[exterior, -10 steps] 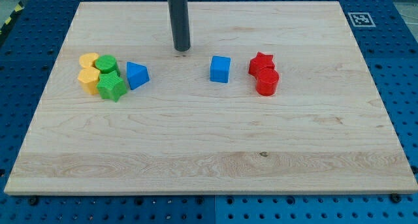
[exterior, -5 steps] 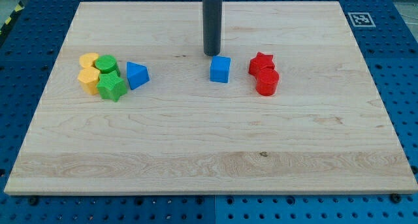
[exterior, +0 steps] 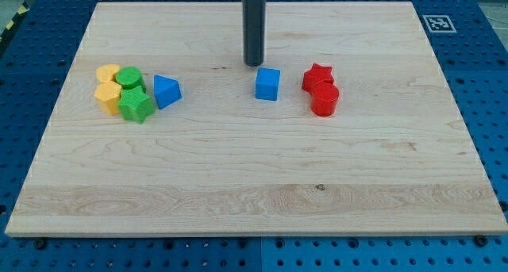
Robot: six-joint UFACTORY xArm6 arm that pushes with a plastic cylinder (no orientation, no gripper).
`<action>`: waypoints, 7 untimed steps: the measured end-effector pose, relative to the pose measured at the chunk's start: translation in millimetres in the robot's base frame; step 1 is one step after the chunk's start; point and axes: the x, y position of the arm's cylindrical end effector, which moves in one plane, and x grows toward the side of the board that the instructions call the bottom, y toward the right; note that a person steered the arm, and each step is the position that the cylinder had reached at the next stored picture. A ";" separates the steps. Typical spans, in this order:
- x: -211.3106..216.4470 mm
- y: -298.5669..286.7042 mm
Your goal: Separate the red blocks
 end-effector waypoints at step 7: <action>87.0 -1.3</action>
